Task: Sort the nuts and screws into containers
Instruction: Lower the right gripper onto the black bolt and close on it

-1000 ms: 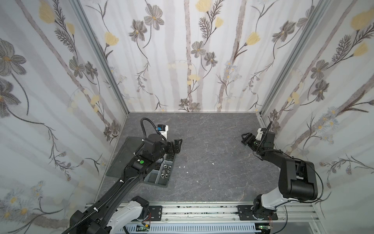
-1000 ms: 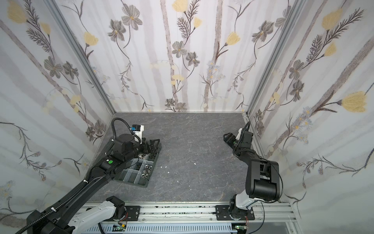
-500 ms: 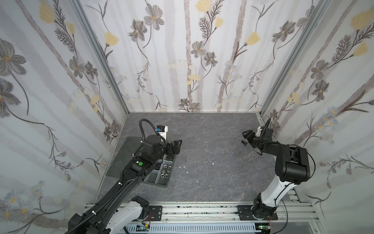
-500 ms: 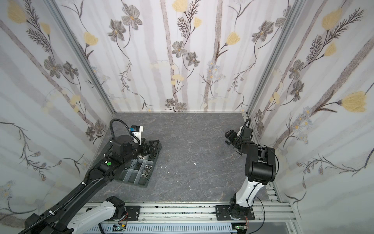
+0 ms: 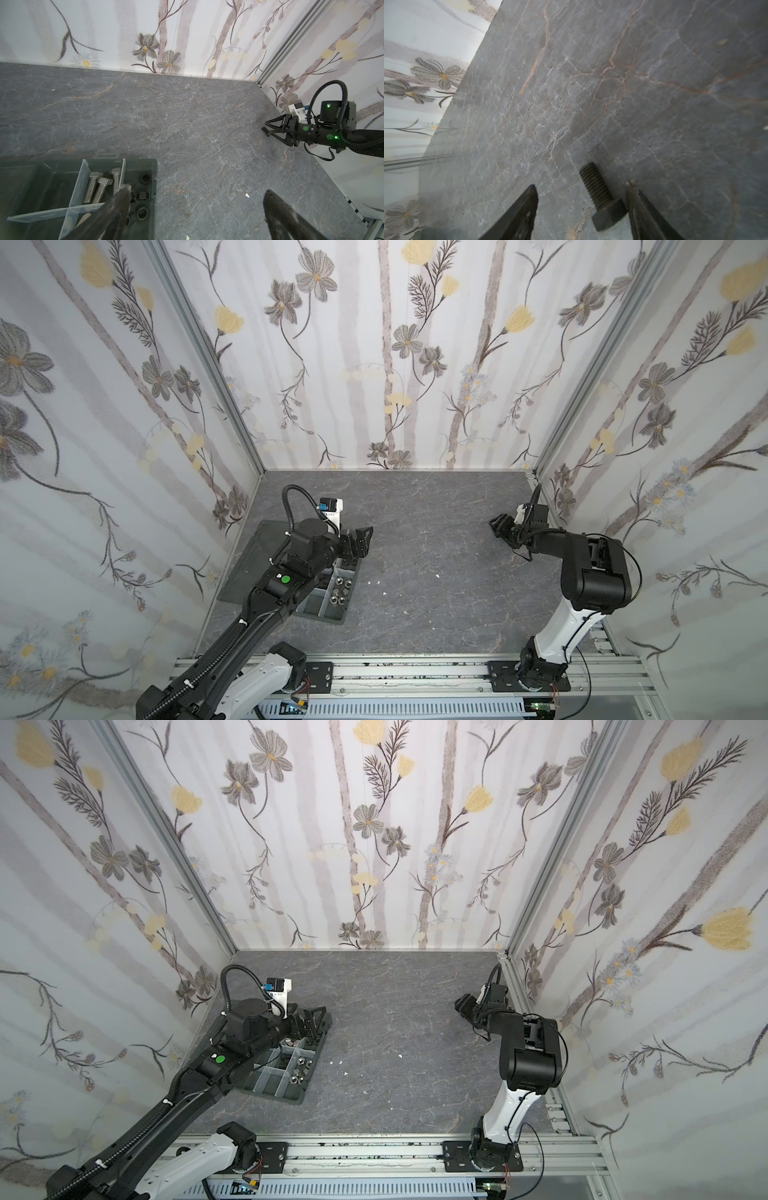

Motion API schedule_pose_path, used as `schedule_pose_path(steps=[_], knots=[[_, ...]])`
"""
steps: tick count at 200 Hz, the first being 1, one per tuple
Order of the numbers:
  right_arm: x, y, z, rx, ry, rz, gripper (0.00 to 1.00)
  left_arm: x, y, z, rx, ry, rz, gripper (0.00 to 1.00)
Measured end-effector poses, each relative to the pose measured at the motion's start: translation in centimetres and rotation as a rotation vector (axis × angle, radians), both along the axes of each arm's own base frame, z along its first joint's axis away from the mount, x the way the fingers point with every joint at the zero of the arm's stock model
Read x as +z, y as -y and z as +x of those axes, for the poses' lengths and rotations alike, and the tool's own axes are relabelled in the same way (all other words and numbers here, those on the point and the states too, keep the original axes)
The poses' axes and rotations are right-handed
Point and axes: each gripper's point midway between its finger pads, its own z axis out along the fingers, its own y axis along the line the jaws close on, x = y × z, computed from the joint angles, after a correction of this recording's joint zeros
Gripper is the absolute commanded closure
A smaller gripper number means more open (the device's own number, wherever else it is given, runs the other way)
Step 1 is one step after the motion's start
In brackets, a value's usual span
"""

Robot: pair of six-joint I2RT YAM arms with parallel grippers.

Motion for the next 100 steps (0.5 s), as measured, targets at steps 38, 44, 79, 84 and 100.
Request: schedule_pose_path(steps=[38,44,79,84,100], knots=[[0.1,-0.9,0.3,0.043,-0.037,-0.096,0.40,0.2,0.0,-0.1,-0.002,0.005,-0.003,0.00],[0.0,-0.9,0.4,0.046,-0.043,-0.117,0.41,0.2,0.0,-0.1,-0.002,0.005,-0.003,0.00],[-0.7,-1.3,1.0,0.077,-0.106,-0.228,0.45,0.3,0.0,-0.2,-0.003,0.008,-0.004,0.00],[-0.8,-1.4,1.1,0.082,-0.115,-0.243,0.45,0.2,0.0,-0.2,-0.003,0.008,-0.004,0.00],[-1.0,-1.5,1.6,0.098,-0.136,-0.285,0.50,0.2,0.1,-0.3,-0.005,0.008,-0.004,0.00]])
